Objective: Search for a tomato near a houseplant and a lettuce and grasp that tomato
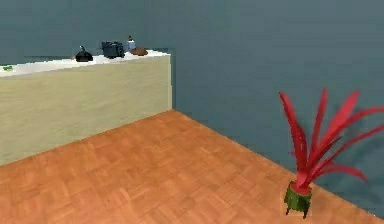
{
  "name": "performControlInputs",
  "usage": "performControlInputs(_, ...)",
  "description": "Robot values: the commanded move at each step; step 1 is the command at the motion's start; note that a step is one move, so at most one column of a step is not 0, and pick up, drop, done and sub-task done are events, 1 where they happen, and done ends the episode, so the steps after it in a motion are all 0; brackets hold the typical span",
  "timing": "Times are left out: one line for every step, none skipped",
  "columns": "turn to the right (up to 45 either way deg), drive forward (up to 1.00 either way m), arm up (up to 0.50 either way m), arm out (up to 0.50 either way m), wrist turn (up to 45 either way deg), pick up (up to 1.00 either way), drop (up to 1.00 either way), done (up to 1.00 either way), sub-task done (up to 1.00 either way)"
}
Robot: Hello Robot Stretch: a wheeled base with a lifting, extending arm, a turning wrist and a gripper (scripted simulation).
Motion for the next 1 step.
performControlInputs(0.0, 0.35, 0.0, 0.0, 0.0, 0.0, 0.0, 0.0, 0.0)
